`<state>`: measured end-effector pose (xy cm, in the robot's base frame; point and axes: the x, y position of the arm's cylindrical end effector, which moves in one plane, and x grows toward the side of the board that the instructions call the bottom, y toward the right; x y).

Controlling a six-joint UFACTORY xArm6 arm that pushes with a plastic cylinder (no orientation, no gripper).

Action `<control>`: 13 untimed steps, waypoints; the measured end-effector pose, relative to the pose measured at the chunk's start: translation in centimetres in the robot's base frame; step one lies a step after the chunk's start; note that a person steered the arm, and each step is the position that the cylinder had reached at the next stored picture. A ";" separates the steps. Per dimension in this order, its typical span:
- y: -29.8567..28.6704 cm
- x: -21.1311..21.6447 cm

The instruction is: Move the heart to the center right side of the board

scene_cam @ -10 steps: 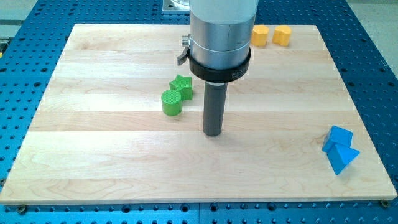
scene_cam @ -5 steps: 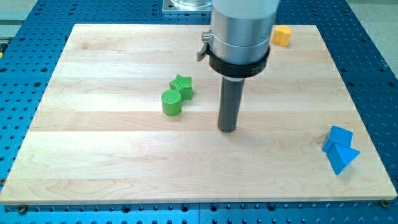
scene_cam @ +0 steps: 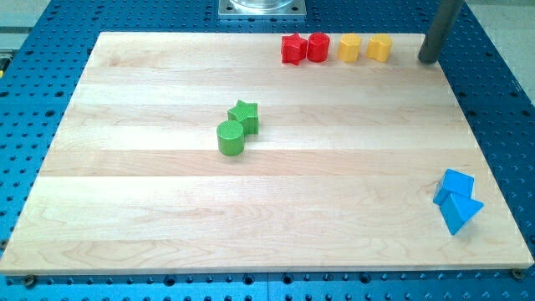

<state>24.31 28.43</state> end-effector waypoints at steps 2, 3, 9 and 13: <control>-3.7 -2.1; -4.9 -1.5; -7.9 8.7; -6.2 12.9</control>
<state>37.20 22.27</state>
